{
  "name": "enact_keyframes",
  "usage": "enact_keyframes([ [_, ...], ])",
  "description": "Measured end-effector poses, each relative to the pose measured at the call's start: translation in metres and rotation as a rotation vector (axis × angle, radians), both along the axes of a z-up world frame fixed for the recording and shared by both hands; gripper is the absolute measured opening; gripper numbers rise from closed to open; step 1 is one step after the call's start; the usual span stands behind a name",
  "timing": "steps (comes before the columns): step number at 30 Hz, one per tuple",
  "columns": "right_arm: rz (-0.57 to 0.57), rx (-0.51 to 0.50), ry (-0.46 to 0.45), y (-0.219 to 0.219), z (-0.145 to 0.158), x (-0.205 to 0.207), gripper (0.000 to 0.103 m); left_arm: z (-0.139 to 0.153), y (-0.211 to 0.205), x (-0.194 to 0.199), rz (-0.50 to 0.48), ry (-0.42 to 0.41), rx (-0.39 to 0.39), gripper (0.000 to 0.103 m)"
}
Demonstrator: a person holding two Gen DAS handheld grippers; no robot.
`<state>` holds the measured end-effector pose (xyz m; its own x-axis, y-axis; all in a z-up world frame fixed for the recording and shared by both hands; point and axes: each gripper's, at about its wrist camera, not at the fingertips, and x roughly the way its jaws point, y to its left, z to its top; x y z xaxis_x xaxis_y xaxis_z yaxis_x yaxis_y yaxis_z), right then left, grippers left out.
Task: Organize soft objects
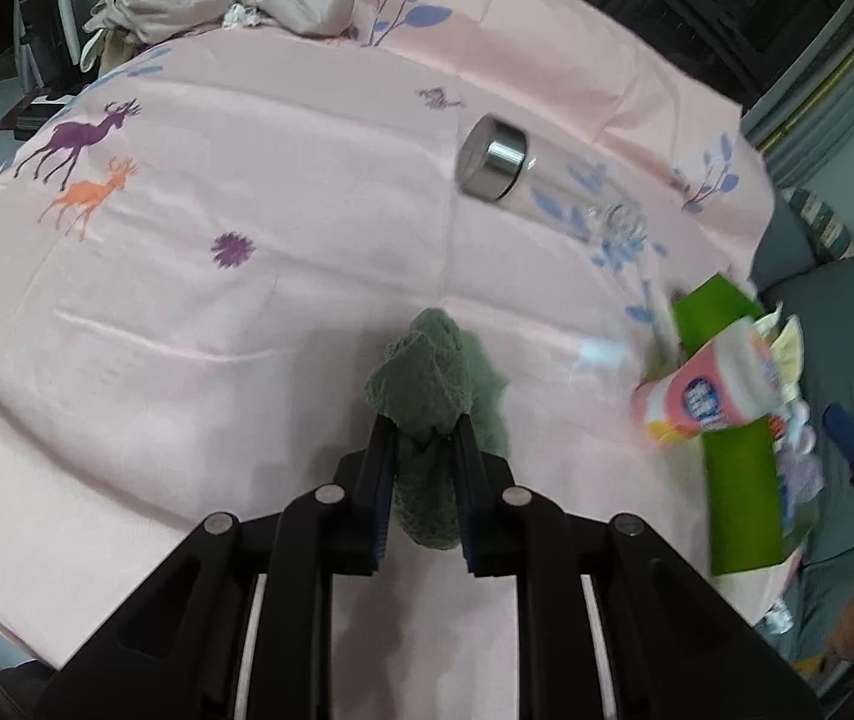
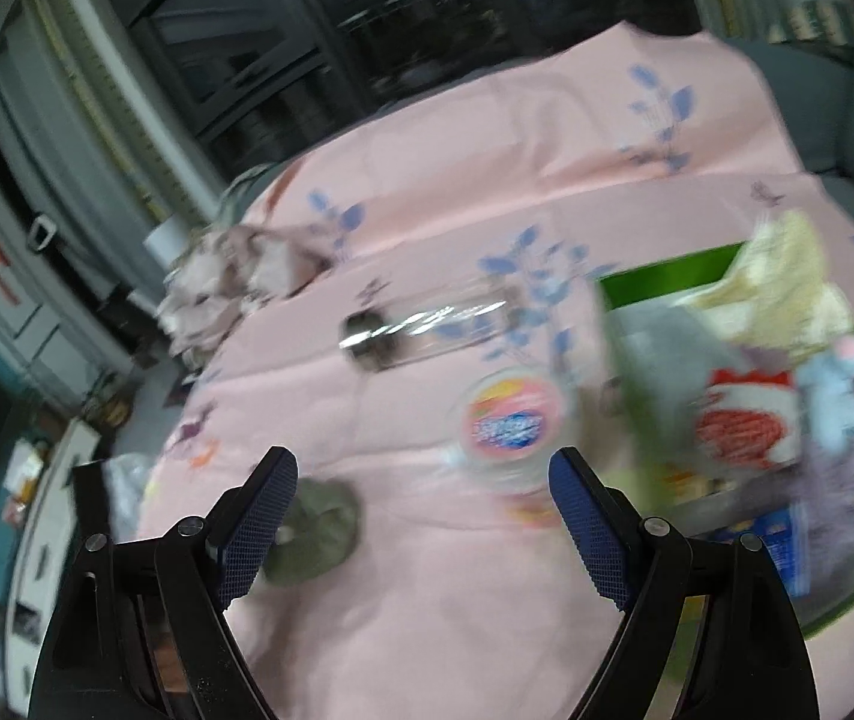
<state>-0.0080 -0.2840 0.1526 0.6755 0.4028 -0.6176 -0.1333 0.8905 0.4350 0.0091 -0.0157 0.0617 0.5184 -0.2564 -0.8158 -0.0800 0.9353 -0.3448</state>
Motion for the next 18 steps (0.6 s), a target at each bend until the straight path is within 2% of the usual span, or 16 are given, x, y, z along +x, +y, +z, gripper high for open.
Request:
enact_keyframes([
  [4,0.101,0.034,0.036,0.034,-0.009,0.006,0.087,-0.014,0.004,-0.003,0.002,0.024,0.050,0.017],
  [12,0.241,0.006,0.172,0.109,-0.057,0.042,0.087,-0.031,0.014,-0.004,0.018,0.057,0.045,0.018],
  [18,0.284,-0.065,0.251,0.143,-0.100,0.068,0.073,-0.037,0.017,-0.007,0.024,0.056,0.038,0.020],
])
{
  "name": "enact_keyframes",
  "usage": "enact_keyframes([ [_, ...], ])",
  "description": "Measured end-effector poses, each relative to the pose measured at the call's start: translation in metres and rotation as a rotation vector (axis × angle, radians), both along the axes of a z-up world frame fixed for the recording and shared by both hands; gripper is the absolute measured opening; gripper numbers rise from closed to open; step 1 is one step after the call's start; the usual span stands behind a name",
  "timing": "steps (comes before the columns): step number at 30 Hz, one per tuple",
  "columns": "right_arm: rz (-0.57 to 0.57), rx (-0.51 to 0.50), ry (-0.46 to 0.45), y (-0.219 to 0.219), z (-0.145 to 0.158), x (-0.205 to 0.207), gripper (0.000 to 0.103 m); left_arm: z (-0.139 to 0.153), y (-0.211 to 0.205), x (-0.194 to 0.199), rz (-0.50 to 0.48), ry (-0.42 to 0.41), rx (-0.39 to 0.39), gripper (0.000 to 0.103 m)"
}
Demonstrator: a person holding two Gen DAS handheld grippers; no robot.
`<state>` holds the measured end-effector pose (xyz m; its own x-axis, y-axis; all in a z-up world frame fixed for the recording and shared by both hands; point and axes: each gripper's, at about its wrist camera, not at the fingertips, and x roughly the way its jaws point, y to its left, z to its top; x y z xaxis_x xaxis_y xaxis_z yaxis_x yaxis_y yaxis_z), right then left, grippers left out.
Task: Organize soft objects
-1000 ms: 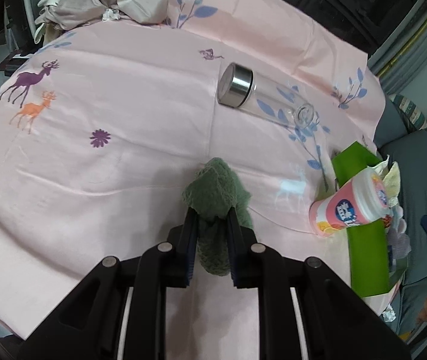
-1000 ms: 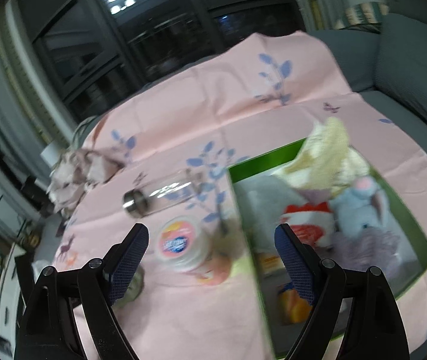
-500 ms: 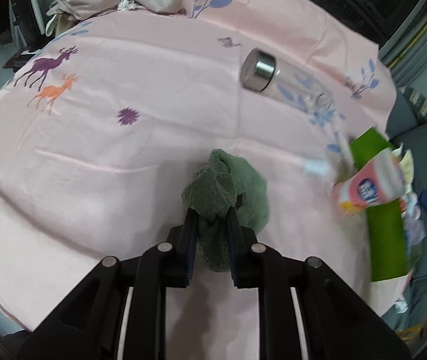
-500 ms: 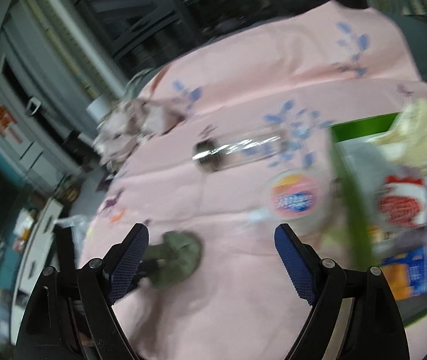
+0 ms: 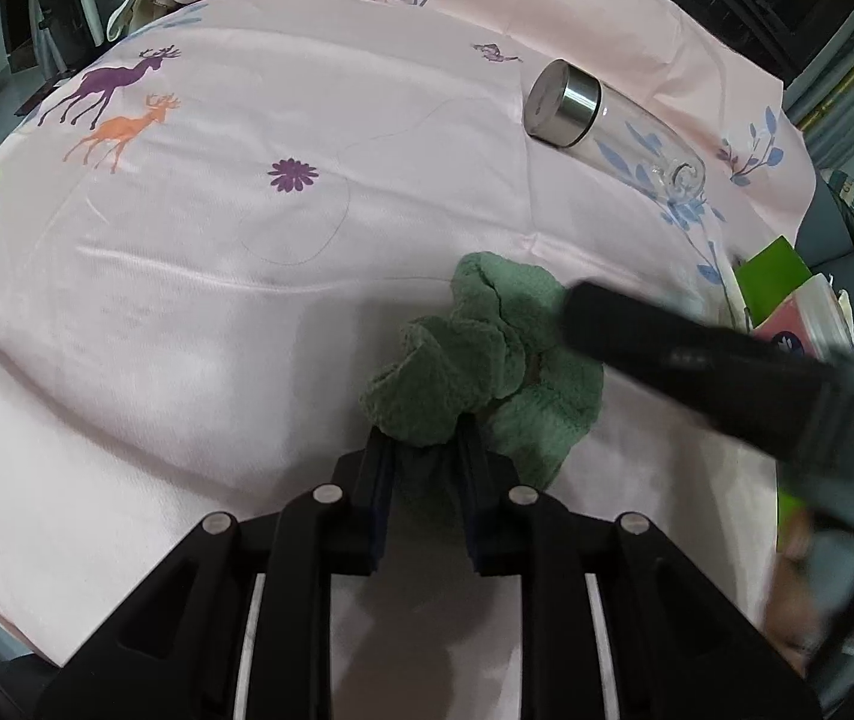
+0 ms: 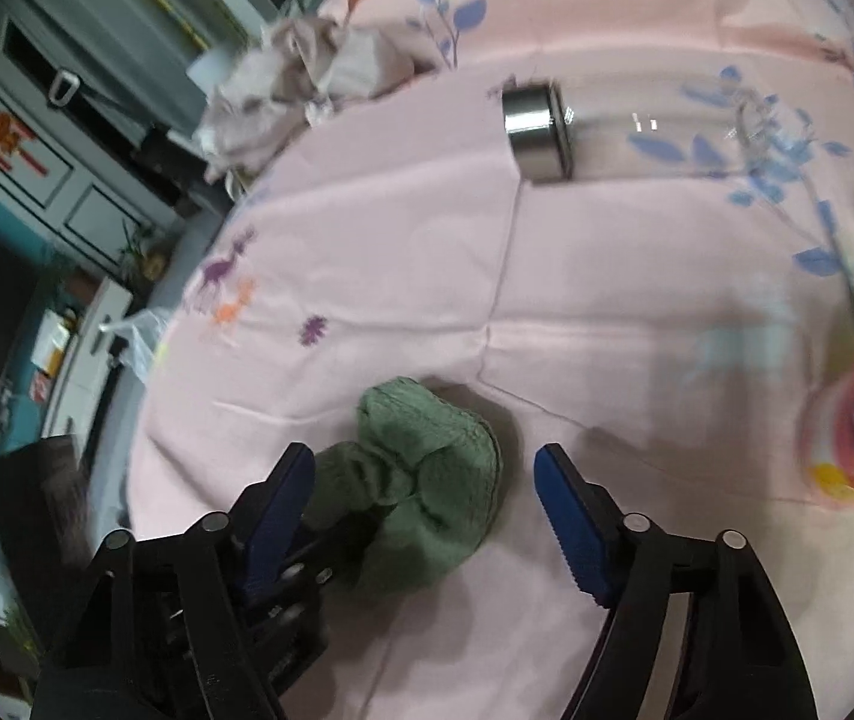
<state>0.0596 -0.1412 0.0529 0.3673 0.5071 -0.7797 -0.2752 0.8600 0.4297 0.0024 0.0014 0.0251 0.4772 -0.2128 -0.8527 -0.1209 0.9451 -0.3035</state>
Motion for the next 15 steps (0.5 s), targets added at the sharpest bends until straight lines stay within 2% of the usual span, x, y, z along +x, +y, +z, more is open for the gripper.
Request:
enact_keyframes([
  [2,0.002,-0.023,0.024,0.006,-0.015,0.006,0.063,-0.001,-0.001,-0.001,0.001,-0.005,0.005,0.020],
  [3,0.005,-0.033,0.038,0.009,-0.022,0.008,0.063,-0.001,-0.003,-0.002,-0.002,-0.010,0.015,0.020],
  [6,0.020,-0.042,-0.016,0.011,-0.020,0.003,0.058,-0.001,-0.005,-0.002,-0.006,-0.015,0.026,0.020],
  [8,0.037,-0.011,0.002,0.009,-0.023,0.002,0.045,-0.002,-0.003,-0.001,-0.006,-0.014,0.017,0.019],
  [9,0.041,-0.004,0.004,0.009,-0.024,0.000,0.042,-0.002,-0.003,0.000,-0.006,-0.013,0.013,0.019],
  [11,0.041,-0.018,-0.009,0.008,-0.025,-0.002,0.030,-0.001,-0.002,0.001,-0.004,-0.013,0.002,0.019],
  [15,0.091,0.037,0.031,0.010,-0.027,-0.006,0.020,0.003,-0.004,0.000,-0.027,-0.014,0.008,0.016],
])
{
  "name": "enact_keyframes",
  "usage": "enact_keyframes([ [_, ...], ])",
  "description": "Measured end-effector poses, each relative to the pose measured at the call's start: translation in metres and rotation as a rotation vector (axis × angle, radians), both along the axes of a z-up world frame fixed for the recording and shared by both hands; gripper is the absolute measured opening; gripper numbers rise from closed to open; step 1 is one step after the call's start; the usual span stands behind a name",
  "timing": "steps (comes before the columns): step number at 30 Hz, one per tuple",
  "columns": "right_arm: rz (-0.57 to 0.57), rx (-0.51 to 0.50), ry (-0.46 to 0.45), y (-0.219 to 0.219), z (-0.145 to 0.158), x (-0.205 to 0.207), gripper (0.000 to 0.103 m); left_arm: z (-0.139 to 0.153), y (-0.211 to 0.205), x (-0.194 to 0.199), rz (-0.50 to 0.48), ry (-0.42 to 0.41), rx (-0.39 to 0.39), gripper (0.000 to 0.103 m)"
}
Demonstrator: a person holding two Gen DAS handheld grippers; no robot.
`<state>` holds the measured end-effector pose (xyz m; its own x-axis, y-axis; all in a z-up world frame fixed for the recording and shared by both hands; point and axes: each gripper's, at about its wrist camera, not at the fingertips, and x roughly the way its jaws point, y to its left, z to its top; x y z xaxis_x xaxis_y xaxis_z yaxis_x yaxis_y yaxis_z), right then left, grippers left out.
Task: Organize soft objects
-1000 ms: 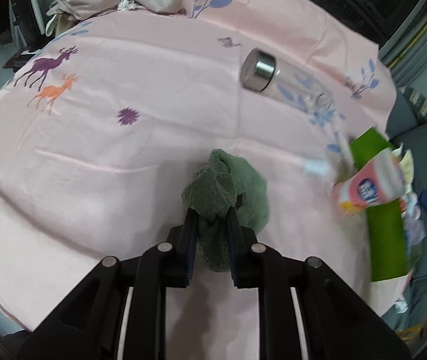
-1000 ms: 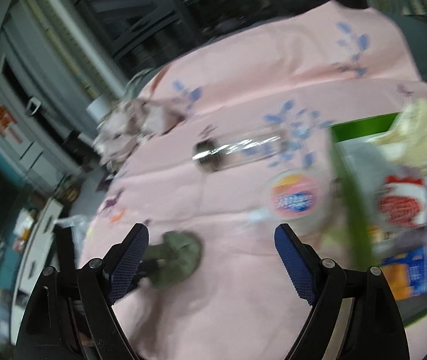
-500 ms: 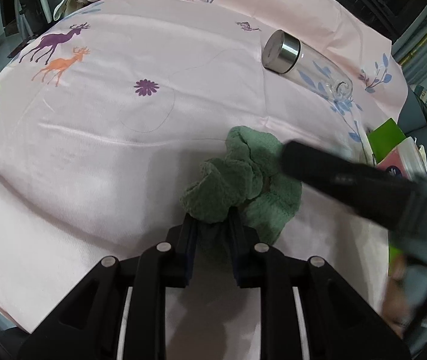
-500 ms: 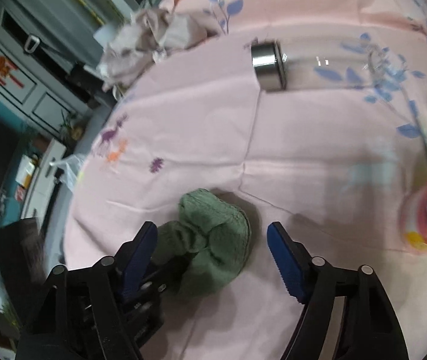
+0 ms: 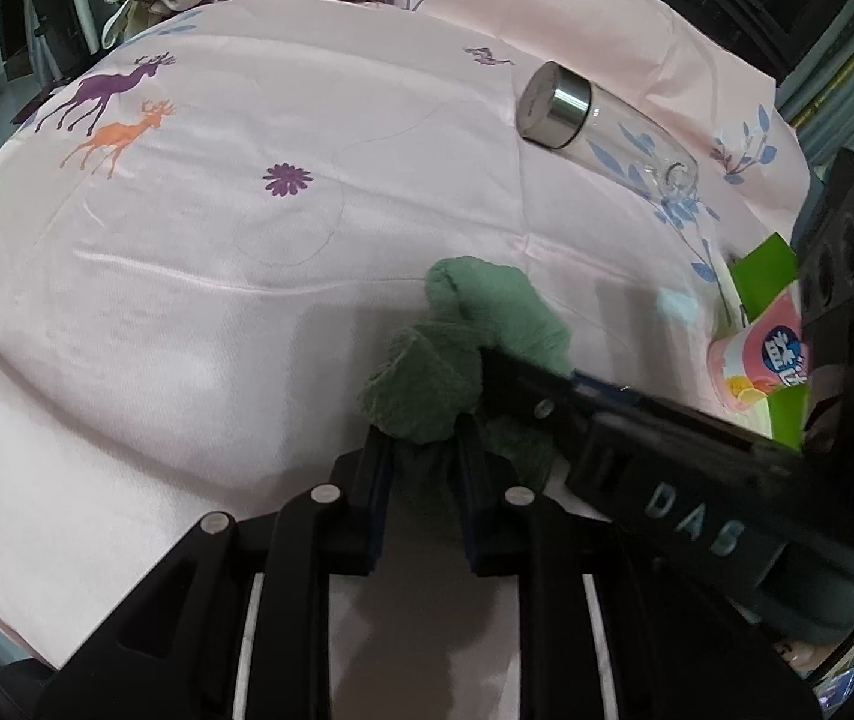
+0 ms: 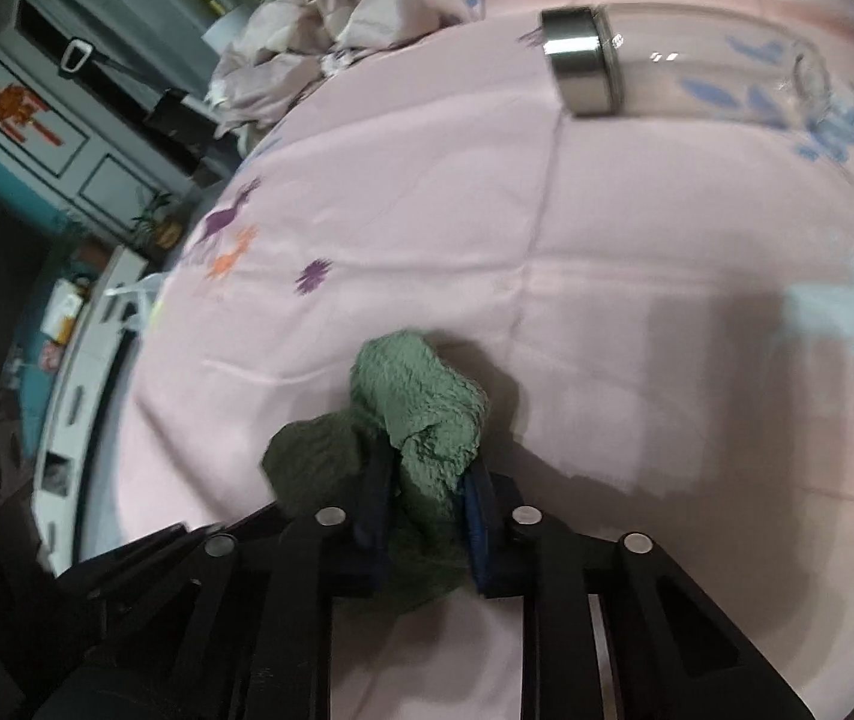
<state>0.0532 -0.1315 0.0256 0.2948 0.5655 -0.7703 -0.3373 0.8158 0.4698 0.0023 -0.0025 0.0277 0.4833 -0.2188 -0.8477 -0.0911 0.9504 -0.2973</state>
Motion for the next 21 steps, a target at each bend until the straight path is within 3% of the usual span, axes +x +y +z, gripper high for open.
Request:
enact_keyframes([
  [5,0.012,0.053,0.023,-0.002,0.003,-0.008,0.017,0.009,-0.006,-0.007,-0.036,-0.039,0.034,0.015],
  [13,-0.038,0.034,-0.124,-0.014,0.049,-0.033,0.017,0.045,-0.019,-0.027,-0.099,-0.186,0.033,0.015],
  [21,-0.096,0.024,-0.212,-0.030,0.084,-0.054,0.017,0.075,-0.037,-0.039,-0.149,-0.262,0.027,0.015],
])
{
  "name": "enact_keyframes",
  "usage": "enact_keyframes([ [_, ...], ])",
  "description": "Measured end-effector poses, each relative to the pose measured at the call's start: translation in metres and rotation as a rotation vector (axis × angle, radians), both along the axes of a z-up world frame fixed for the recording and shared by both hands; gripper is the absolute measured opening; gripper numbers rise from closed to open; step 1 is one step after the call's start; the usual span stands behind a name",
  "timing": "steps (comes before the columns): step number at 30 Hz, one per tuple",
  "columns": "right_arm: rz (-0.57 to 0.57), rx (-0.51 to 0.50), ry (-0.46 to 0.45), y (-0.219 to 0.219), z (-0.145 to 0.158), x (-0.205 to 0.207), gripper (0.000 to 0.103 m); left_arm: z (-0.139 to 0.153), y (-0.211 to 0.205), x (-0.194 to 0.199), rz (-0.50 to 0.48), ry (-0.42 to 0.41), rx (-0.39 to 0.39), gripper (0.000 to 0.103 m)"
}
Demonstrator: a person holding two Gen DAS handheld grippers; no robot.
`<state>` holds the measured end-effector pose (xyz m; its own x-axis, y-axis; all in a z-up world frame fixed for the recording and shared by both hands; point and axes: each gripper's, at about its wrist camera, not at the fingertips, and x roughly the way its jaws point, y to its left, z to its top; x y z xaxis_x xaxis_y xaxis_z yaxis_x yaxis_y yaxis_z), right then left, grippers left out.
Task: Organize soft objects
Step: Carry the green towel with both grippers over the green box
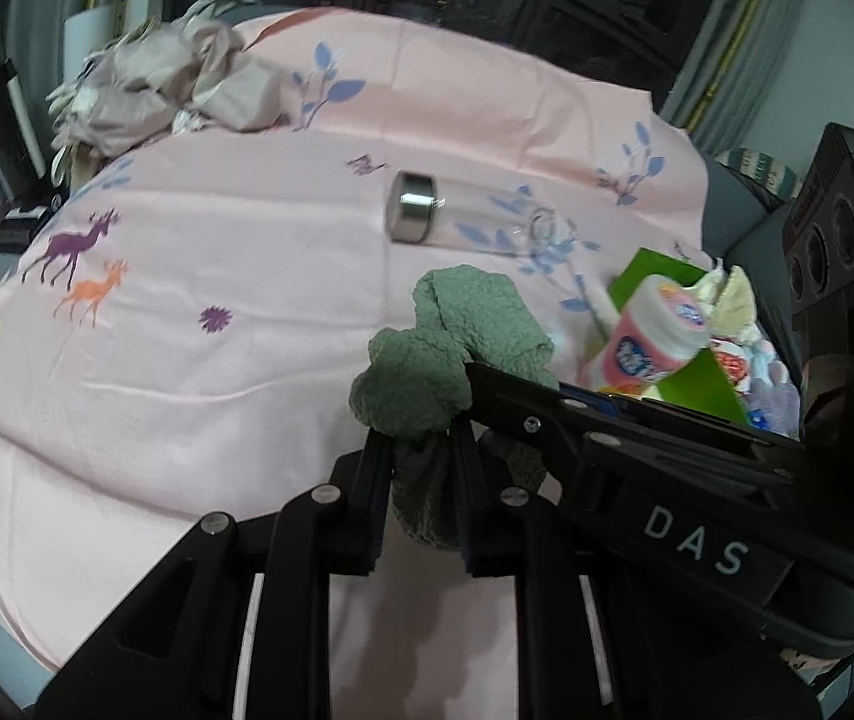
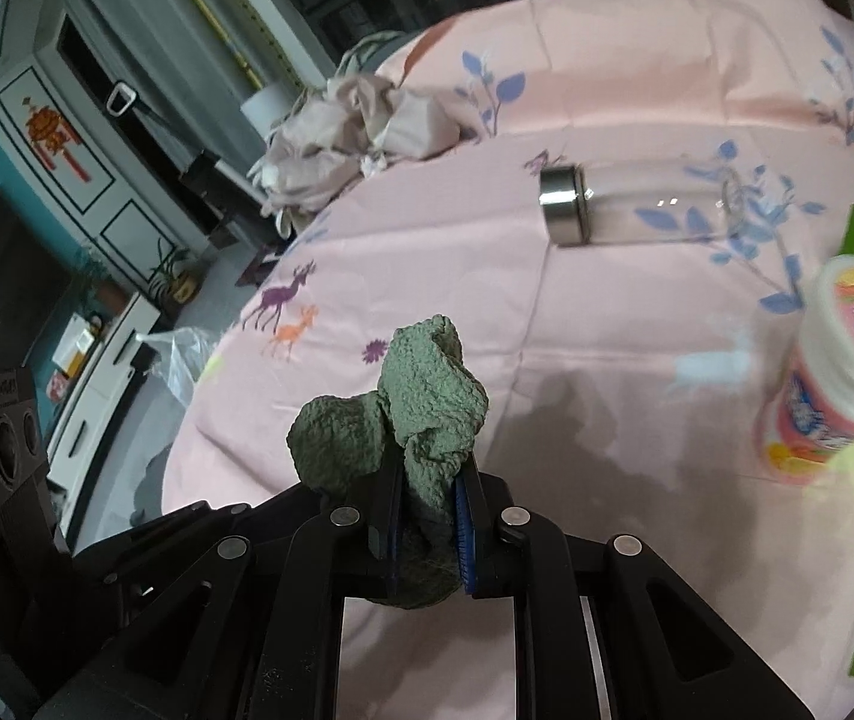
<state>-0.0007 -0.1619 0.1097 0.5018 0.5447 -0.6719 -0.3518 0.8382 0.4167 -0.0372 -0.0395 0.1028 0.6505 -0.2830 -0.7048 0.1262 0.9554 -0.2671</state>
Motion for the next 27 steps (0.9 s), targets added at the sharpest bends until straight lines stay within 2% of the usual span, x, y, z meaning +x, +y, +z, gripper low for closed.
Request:
enact_keyframes([
  [12,-0.129,-0.004,-0.066,-0.054,0.032,-0.018,0.017,0.032,-0.052,-0.003,-0.115,-0.064,0.030,0.015],
  [27,-0.377,0.054,-0.131,-0.172,0.055,-0.035,0.017,0.061,-0.157,0.011,-0.328,-0.143,0.020,0.015],
])
